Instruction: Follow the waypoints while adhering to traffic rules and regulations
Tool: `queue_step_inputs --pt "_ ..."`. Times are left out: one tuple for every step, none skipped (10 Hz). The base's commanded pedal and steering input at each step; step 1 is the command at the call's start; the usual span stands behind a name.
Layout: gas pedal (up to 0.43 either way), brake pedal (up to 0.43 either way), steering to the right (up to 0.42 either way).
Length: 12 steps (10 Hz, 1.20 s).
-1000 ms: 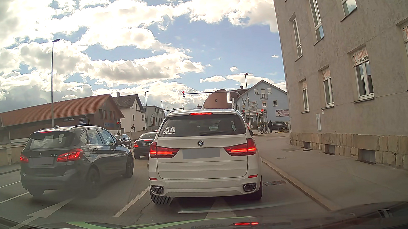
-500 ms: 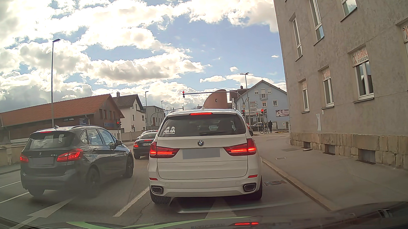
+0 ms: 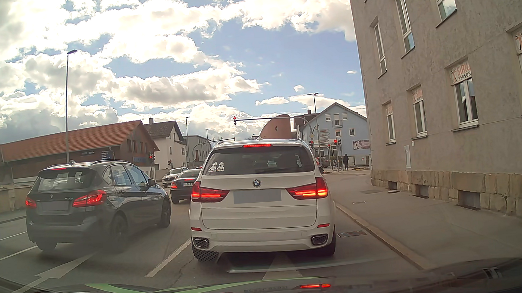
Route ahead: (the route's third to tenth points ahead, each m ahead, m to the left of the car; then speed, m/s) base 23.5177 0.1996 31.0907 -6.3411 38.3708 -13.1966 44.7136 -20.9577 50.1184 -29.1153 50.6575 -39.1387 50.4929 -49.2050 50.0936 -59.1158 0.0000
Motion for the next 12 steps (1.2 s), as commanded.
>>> queue_step_inputs --pt "0.0 0.293 -0.004" --pt "0.0 0.293 -0.004" --pt "0.0 0.293 -0.004" --pt "0.0 0.293 -0.004" --pt "0.0 0.293 -0.004" --pt "0.0 0.293 -0.004" --pt "0.0 0.293 -0.004" --pt "0.0 0.293 -0.004" --pt "0.0 0.293 -0.004" --pt "0.0 0.293 -0.004" --pt "0.0 0.293 -0.004" --pt "0.0 0.293 -0.004"
